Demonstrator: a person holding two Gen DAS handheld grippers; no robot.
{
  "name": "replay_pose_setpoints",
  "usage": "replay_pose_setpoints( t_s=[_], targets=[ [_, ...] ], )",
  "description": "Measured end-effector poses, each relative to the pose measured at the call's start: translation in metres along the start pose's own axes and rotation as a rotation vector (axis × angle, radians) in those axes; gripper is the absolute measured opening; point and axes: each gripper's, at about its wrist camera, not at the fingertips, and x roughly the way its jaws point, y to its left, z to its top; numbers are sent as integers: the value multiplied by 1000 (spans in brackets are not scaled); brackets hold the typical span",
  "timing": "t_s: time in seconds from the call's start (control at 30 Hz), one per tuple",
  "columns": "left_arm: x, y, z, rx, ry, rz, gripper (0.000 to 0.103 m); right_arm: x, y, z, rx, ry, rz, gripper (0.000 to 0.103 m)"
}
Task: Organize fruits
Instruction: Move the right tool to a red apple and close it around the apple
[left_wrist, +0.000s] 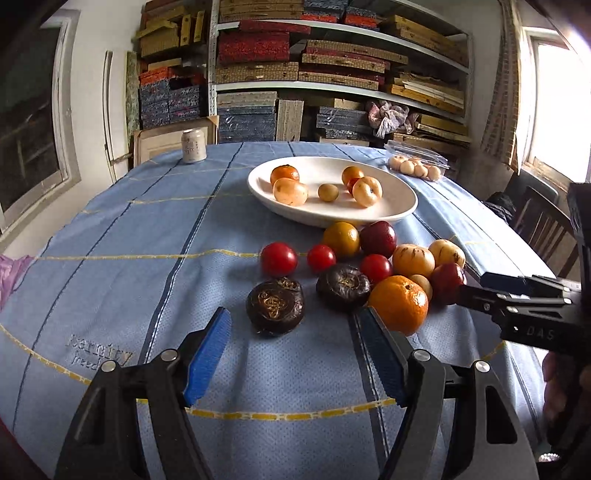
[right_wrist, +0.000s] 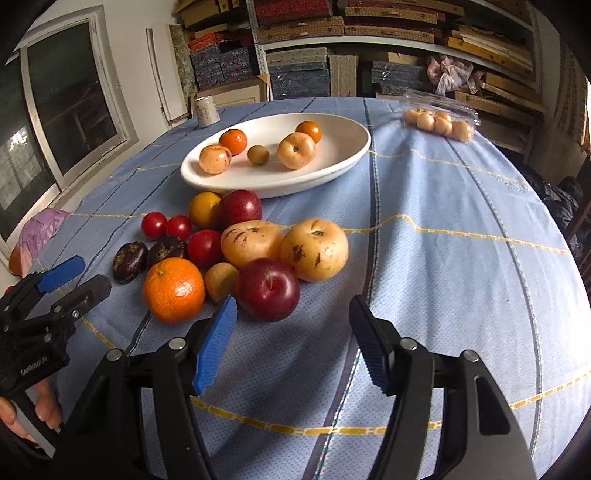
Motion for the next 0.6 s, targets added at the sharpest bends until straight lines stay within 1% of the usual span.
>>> replay_pose_setpoints(
  t_s=[0.07,0.17,0.23,0.3,0.37,0.6],
  targets=[
    [0,-4,-1,23,0,12,73,2,3,2,-11,0,-18,62],
    [1,-6,-2,36,-2,20,75,9,10,6,-21,19,12,52],
    [2,-5,-2,28,7,22,75,13,14,7,-34,29,7,48],
    [3,-3,-2,18,8,15,75,19,15,7,-27,50,16,38],
    [2,-2,-3,14,9,10,76,19,12,7,-10,53,27,38],
    [2,-7,-3,37,12,11,76,0,-1,-1,25,-2,7,37]
  ],
)
